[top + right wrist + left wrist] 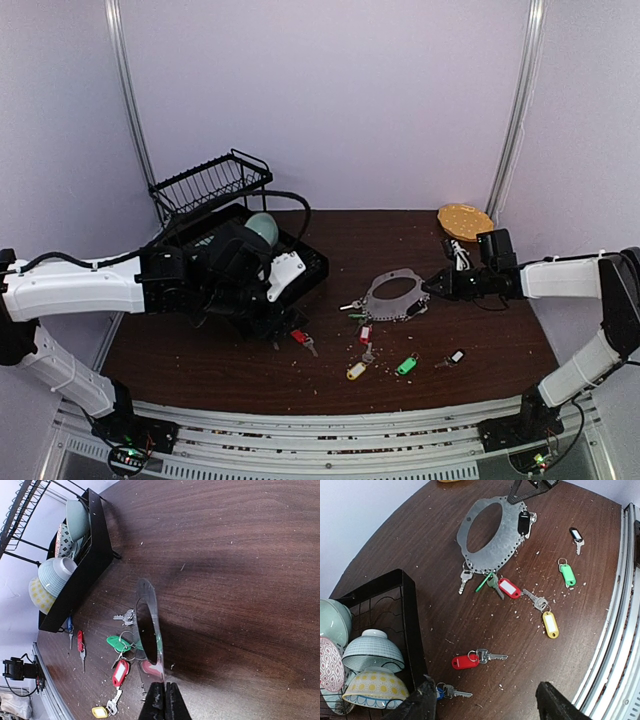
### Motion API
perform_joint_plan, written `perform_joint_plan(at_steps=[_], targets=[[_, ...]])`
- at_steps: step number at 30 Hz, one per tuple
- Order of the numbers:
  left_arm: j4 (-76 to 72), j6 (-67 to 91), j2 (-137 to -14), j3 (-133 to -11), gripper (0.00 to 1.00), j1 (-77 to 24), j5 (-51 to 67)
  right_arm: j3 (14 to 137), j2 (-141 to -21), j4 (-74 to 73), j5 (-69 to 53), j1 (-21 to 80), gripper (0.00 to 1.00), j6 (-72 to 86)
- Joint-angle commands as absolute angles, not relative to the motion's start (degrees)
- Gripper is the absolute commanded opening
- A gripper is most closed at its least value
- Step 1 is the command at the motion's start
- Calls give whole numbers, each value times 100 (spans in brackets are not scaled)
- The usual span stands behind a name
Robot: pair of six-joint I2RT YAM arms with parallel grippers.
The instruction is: Put the keys on the keyring
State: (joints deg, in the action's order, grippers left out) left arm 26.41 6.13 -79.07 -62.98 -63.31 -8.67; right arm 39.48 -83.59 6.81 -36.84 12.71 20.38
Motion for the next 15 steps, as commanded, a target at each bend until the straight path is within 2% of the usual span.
perform_joint_plan(at_steps=[1, 7, 11, 13, 14, 15], targets=[[2425, 599, -7759, -6245, 71, -6293, -945, 3800, -8517, 114, -2496, 1107, 0, 1997], [2444, 603, -7628, -6182, 72, -6297, -1067, 3860, -8428, 3, -1959, 972, 27, 2009], [2431, 626, -7581, -6115, 72, -6231, -1147, 4068, -8045, -296, -1343, 958, 39, 1887], [2403, 680, -7541, -6064, 72, -6129, -1281, 4168, -7740, -459, -999, 955, 56, 1803], [2381, 755, -7496, -6027, 72, -6055, -1351, 4198, -7572, -499, -872, 950, 73, 1763], [2319, 819, -7428, -5961, 72, -5945, -1414, 4205, -7388, -511, -763, 949, 96, 1715]])
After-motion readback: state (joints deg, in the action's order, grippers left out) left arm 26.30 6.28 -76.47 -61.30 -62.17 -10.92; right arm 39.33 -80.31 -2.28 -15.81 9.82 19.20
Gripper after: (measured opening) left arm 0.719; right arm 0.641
